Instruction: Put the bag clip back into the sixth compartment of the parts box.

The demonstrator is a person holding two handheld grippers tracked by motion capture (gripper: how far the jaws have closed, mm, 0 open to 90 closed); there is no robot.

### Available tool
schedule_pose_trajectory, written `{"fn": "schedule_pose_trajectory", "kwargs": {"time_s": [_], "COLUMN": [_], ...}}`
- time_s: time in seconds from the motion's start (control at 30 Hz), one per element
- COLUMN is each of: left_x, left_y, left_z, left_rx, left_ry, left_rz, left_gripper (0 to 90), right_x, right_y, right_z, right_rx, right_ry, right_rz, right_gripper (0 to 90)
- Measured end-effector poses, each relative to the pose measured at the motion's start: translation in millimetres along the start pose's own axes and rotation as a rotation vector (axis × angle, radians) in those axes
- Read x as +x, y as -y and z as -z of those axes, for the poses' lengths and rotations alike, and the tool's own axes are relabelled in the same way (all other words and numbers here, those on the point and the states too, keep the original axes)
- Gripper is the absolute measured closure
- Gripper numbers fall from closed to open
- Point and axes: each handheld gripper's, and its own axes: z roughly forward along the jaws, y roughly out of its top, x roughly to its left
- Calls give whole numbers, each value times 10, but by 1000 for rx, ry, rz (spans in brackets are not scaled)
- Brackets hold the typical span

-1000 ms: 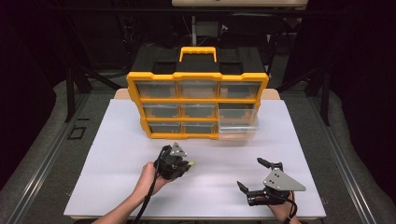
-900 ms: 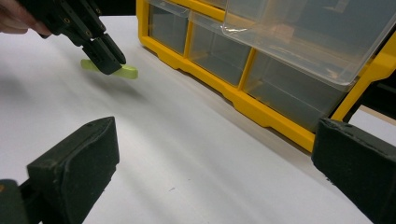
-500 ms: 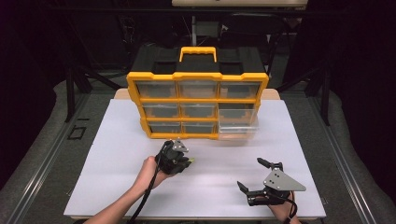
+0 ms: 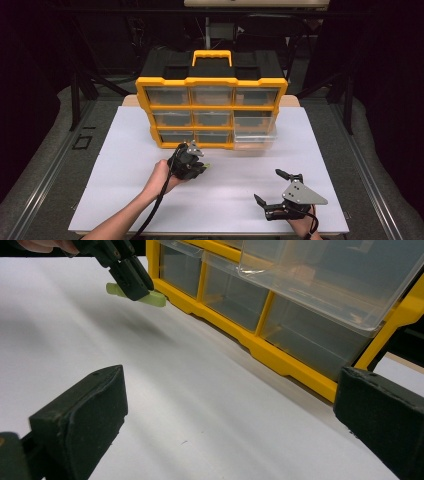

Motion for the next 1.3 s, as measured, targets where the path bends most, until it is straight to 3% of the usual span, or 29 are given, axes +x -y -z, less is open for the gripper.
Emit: {"fn": "schedule_pose_trajectory", "kwargs": {"time_s": [1.3], "left_x": [100], "left_y": [-458], "left_z": [187], "left_rx": [20], "left_ry": [39], "left_rz": [-86], "left_gripper": [803], "right_x": [-8], "right_y": [3], "right_z": [0], "right_rx": [0], "right_ry": [-2], "right_rz": [-4], "right_gripper": [4]}}
